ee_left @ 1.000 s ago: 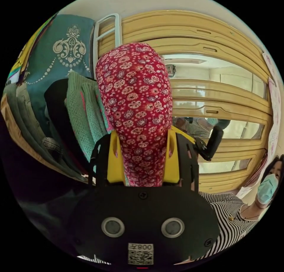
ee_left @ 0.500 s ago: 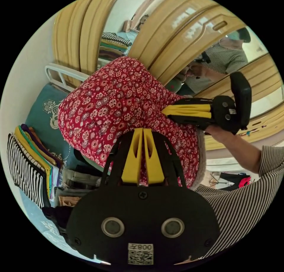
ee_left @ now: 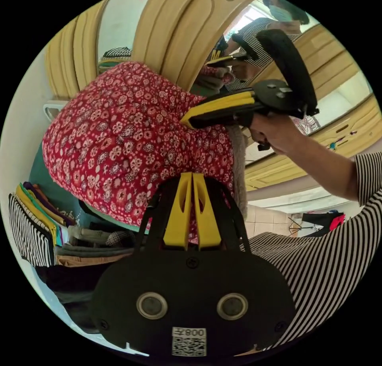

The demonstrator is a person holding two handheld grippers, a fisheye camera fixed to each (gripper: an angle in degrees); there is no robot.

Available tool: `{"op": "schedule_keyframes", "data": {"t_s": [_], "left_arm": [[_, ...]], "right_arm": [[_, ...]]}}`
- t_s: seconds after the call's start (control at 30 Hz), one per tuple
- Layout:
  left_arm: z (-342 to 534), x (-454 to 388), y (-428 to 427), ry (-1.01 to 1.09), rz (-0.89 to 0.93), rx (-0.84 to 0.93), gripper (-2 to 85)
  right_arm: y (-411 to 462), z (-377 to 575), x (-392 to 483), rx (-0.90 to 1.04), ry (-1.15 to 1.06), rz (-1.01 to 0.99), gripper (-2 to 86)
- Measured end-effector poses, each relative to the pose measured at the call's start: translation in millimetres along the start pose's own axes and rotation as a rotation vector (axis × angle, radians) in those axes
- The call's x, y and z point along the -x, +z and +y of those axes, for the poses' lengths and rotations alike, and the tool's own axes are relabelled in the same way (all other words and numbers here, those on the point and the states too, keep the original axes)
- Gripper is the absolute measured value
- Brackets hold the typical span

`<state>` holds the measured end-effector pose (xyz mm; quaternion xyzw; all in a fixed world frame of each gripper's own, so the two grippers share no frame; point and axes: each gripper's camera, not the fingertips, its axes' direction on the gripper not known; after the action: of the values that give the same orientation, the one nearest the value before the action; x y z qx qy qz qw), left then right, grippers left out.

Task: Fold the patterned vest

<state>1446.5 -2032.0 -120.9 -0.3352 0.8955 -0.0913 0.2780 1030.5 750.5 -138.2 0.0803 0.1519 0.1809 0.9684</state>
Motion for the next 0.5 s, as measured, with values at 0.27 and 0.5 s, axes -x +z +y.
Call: {"op": "schedule_keyframes", "data": {"t_s": [0.27, 0.5], "left_arm": [[22, -42, 11, 0.047, -0.046, 0.033, 0.0], [44, -88, 3, 0.123, -0.160, 0.037, 0.1]], "right_arm": [[-23, 37, -6, -0.039, 0.135, 0.054, 0.1], [12, 43, 16, 0.026, 0.064, 0.269, 0.1]]}}
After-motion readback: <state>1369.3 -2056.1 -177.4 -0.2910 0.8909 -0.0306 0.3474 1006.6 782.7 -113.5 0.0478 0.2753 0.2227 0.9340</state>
